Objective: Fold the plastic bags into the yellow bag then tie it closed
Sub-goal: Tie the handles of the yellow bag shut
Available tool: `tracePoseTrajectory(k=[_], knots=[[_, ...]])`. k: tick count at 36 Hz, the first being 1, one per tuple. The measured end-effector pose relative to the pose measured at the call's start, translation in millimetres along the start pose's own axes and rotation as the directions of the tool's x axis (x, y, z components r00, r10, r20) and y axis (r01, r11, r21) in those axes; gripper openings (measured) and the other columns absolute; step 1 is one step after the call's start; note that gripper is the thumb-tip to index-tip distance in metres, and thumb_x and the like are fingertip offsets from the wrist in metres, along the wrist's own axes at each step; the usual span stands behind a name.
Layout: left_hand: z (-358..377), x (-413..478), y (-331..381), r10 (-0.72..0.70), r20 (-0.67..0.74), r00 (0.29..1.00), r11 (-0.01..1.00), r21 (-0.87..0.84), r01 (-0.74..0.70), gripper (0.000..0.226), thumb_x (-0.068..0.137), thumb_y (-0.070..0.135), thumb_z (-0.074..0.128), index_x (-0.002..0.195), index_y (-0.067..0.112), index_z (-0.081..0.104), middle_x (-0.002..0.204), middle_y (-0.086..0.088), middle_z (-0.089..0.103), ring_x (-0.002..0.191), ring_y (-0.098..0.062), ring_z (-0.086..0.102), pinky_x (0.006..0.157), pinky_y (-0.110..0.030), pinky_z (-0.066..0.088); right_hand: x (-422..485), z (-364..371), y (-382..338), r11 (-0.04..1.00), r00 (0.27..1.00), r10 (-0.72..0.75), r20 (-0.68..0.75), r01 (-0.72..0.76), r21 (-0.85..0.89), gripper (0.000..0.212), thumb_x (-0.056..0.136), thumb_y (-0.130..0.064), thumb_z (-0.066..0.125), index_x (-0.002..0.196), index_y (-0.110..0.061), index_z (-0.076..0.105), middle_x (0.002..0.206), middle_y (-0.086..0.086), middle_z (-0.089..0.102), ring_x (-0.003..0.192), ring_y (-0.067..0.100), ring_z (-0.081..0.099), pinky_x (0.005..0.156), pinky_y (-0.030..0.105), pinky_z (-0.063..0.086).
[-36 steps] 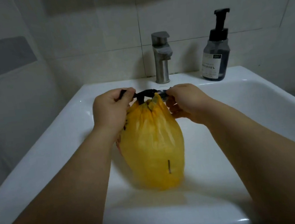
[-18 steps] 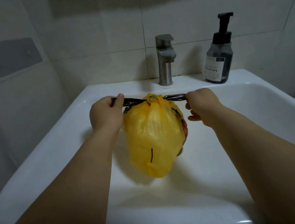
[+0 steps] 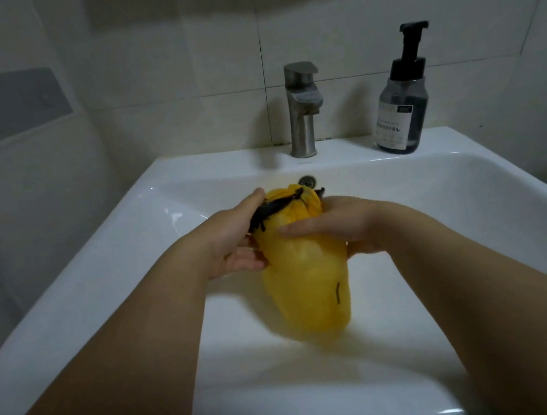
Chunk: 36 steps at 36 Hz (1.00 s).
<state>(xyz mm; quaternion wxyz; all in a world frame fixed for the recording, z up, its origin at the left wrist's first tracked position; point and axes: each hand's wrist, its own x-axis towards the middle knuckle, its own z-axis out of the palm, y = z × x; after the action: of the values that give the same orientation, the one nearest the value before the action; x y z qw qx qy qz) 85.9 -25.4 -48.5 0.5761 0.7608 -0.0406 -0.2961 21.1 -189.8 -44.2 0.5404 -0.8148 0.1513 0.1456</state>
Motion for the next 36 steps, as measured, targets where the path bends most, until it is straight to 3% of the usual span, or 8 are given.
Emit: tracePoseTrajectory(k=[8, 11, 14, 19, 23, 26, 31, 36], knots=[[-4, -3, 12, 0.422, -0.376, 0.825, 0.894, 0.023, -0.447, 0.011, 0.087, 0.025, 0.059, 0.092, 0.019, 0.066, 0.088, 0.005, 0.064, 0.091, -0.015, 0.056, 0.078, -0.032, 0.045, -6, -13, -12, 0.919, 0.876, -0.235, -0.422, 0.341, 0.195, 0.022, 0.080, -0.001, 0.059, 0.091, -0.019, 0.058, 0.108, 0.017, 0.063, 0.098, 0.036, 0.063, 0.088, 0.052, 0.054], [-13, 1, 5, 0.524, -0.344, 0.779, 0.851, 0.248, -0.463, 0.086, 0.074, 0.019, 0.074, 0.145, 0.039, 0.030, 0.141, 0.000, 0.033, 0.124, -0.016, 0.037, 0.097, -0.037, 0.044, -11, -13, -14, 0.909, 0.876, -0.333, -0.350, 0.396, 0.126, 0.026, 0.080, 0.001, 0.058, 0.095, -0.021, 0.059, 0.102, 0.013, 0.064, 0.095, 0.032, 0.063, 0.082, 0.044, 0.056], [-10, 4, -1, 0.556, -0.134, 0.820, 0.807, 0.325, -0.494, 0.121, 0.065, 0.024, 0.088, 0.150, 0.048, 0.005, 0.154, -0.001, 0.022, 0.134, -0.020, 0.036, 0.102, -0.042, 0.045, -13, -7, -12, 0.909, 0.863, -0.387, -0.324, 0.417, 0.024, 0.032, 0.082, 0.000, 0.058, 0.105, -0.023, 0.060, 0.094, 0.005, 0.062, 0.086, 0.022, 0.061, 0.067, 0.030, 0.052], [-16, 2, -7, 0.620, -0.217, 0.754, 0.763, 0.390, -0.515, 0.066, 0.063, 0.034, 0.072, 0.127, 0.030, 0.057, 0.117, -0.003, 0.062, 0.103, -0.018, 0.063, 0.083, -0.034, 0.056, -12, -2, -17, 0.883, 0.809, -0.401, -0.429, 0.466, 0.052, 0.046, 0.082, -0.005, 0.061, 0.123, -0.024, 0.052, 0.109, 0.000, 0.059, 0.098, 0.020, 0.058, 0.067, 0.027, 0.046], [-17, -3, -3, 0.617, -0.443, 0.650, 0.783, 0.429, -0.451, 0.014, 0.084, 0.014, 0.061, 0.090, 0.025, 0.058, 0.086, 0.004, 0.061, 0.086, -0.021, 0.059, 0.063, -0.028, 0.043, -8, 2, -27, 0.886, 0.770, -0.409, -0.490, 0.464, -0.010, 0.068, 0.086, -0.014, 0.064, 0.145, -0.027, 0.031, 0.145, 0.000, 0.039, 0.127, 0.022, 0.043, 0.093, 0.036, 0.044], [-29, -3, 5, 0.534, -0.608, 0.587, 0.843, 0.338, -0.418, 0.008, 0.086, 0.015, 0.060, 0.092, 0.019, 0.059, 0.088, 0.001, 0.062, 0.088, -0.024, 0.059, 0.065, -0.029, 0.041, -12, -3, -40, 0.879, 0.715, -0.413, -0.564, 0.475, -0.041, 0.075, 0.087, -0.025, 0.067, 0.149, -0.025, 0.024, 0.145, 0.002, 0.037, 0.128, 0.024, 0.043, 0.101, 0.039, 0.042], [-74, 4, 31, 0.470, -0.772, 0.428, 0.868, 0.314, -0.385, 0.027, 0.083, 0.016, 0.064, 0.110, 0.011, 0.064, 0.110, -0.011, 0.067, 0.102, -0.030, 0.061, 0.081, -0.033, 0.045, -5, -7, -61, 0.888, 0.664, -0.348, -0.662, 0.459, -0.007, 0.019, 0.090, -0.014, 0.053, 0.101, -0.001, 0.062, 0.081, 0.015, 0.060, 0.081, 0.005, 0.028, 0.049, 0.024, 0.040], [-97, 22, 57, 0.401, -0.807, 0.434, 0.888, 0.226, -0.399, 0.033, 0.082, 0.020, 0.068, 0.114, 0.013, 0.066, 0.112, -0.007, 0.068, 0.100, -0.026, 0.063, 0.077, -0.029, 0.046, 26, -1, -71, 0.922, 0.701, -0.329, -0.633, 0.382, -0.055, 0.017, 0.086, -0.012, 0.051, 0.088, -0.003, 0.065, 0.084, 0.012, 0.063, 0.073, 0.022, 0.053, 0.063, 0.032, 0.043]])
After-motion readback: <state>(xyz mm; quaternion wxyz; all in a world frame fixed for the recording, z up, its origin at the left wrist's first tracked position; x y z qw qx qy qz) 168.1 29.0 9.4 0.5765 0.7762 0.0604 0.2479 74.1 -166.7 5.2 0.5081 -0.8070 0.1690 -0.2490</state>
